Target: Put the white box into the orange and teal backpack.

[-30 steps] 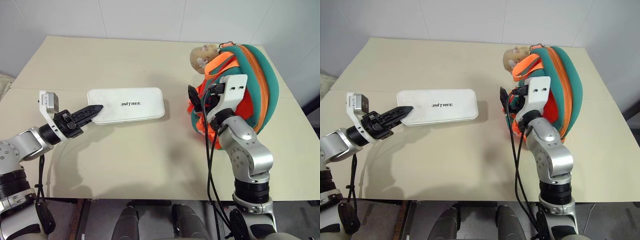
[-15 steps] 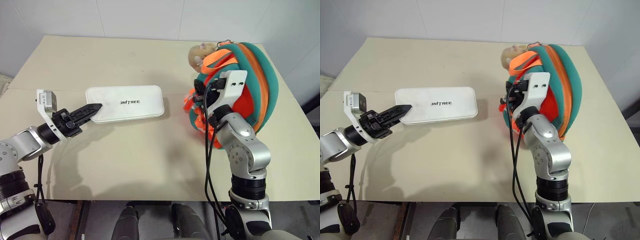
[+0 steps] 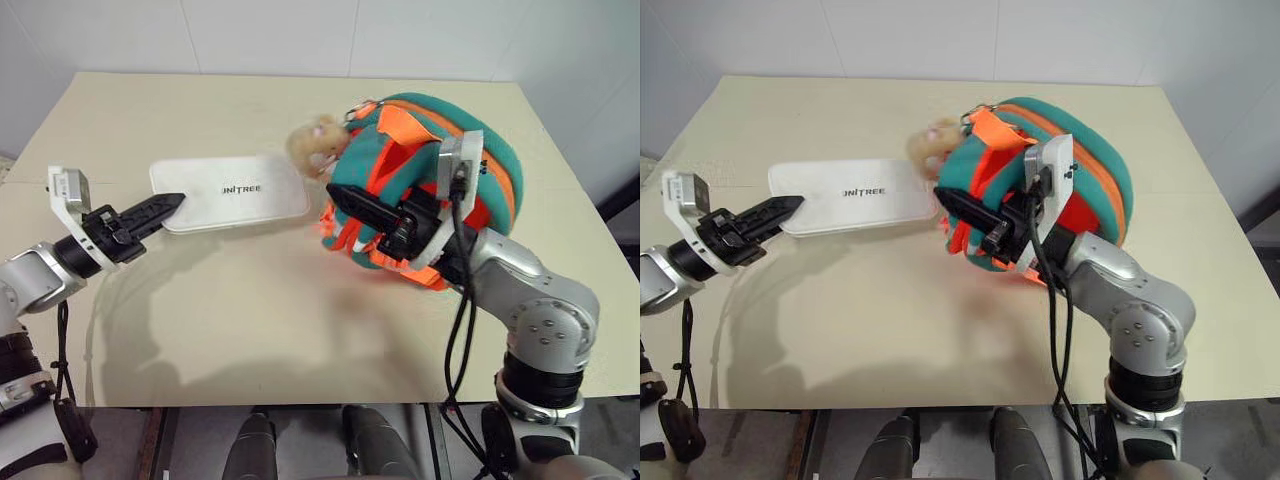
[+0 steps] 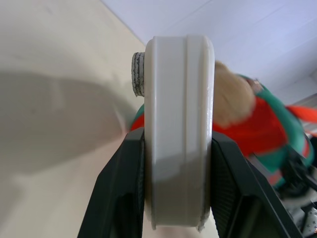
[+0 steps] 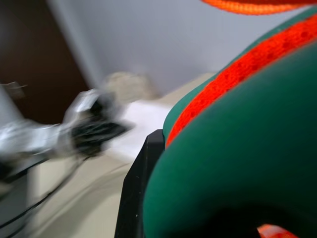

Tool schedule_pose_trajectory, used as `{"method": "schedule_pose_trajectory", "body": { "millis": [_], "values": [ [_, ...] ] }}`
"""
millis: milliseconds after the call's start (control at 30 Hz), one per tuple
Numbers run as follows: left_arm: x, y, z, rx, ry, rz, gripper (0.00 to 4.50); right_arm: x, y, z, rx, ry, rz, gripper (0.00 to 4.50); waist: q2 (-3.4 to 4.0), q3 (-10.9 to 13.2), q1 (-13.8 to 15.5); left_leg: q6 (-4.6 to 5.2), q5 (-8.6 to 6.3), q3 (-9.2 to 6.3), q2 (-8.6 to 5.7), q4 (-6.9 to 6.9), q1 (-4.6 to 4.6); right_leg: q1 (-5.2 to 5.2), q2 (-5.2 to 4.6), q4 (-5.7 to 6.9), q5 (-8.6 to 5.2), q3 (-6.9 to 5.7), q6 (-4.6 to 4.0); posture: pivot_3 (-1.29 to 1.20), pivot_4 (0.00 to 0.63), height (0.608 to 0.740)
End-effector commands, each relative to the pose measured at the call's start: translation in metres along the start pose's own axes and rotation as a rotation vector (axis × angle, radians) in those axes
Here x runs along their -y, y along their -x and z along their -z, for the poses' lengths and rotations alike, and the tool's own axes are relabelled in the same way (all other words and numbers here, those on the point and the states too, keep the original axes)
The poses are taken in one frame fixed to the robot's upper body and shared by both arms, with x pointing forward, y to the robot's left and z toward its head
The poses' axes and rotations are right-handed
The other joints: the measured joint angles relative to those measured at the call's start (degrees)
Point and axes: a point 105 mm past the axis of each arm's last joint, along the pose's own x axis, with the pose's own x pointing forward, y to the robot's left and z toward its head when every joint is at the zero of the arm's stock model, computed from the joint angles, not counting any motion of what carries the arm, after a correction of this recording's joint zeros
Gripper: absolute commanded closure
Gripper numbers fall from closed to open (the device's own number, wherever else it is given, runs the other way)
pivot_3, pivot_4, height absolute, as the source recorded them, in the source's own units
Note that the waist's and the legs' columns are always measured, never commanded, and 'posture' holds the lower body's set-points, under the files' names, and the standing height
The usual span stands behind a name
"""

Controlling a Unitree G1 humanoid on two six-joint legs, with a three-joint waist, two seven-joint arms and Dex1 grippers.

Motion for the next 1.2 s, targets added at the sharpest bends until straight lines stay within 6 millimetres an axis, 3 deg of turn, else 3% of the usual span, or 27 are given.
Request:
{"method": "schedule_pose_trajectory", "body": {
  "millis": [33,300,433,633,800,933,1200],
  "values": [
    [0.009,0.008,-0.018,0.036,-0.056,0.021,3.17,-0.04,0.012,-0.021,0.0,0.047,-0.24,4.5,0.06,0.0,0.1,0.0,0.0,0.0,0.0,-0.01,0.0,0.0,0.0,-0.02,-0.01,0.0,-0.01,0.0,0.15,0.74],
    [0.005,0.02,-0.026,0.027,-0.075,-0.006,3.17,-0.052,0.048,-0.021,-0.2,0.073,-0.406,4.5,0.09,0.1,0.4,0.02,-0.02,0.0,0.0,0.01,-0.04,0.0,-0.01,-0.07,-0.06,-0.03,-0.03,0.0,0.15,0.74],
    [0.005,0.024,-0.029,0.023,-0.084,-0.013,3.17,-0.05,0.066,-0.01,-0.328,0.103,-0.465,4.5,0.1,0.1,0.4,0.03,-0.03,0.02,-0.01,0.01,-0.04,0.0,0.0,-0.07,-0.09,-0.04,-0.02,0.0,0.15,0.74],
    [0.007,0.026,-0.033,0.015,-0.117,-0.015,3.17,-0.042,0.072,0.001,-0.387,0.167,-0.505,4.5,0.1,0.1,0.3,0.03,-0.03,0.02,-0.01,0.07,-0.03,0.0,0.0,-0.05,-0.08,-0.04,-0.01,0.0,0.15,0.74],
    [0.023,0.035,-0.031,-0.023,-0.215,0.033,3.17,-0.04,0.075,0.019,-0.377,0.142,-0.509,4.5,0.12,0.1,0.3,-0.01,-0.05,0.02,0.0,0.05,-0.05,0.0,-0.01,-0.07,-0.08,-0.03,-0.01,0.0,0.15,0.74],
    [0.049,0.05,-0.048,0.079,-0.323,0.156,3.17,-0.029,0.085,0.032,-0.4,0.105,-0.478,4.5,0.11,0.1,0.5,-0.01,-0.06,0.03,0.01,0.04,-0.04,0.0,0.0,-0.05,-0.12,-0.05,-0.03,0.0,0.15,0.74],
    [0.086,0.065,-0.058,0.159,-0.537,0.311,3.17,-0.016,0.083,0.034,-0.404,0.107,-0.466,4.5,0.12,0.1,0.4,-0.02,-0.06,0.05,0.0,0.13,0.0,0.07,-0.01,-0.02,-0.11,-0.04,-0.01,0.0,0.15,0.74]
  ]
}}
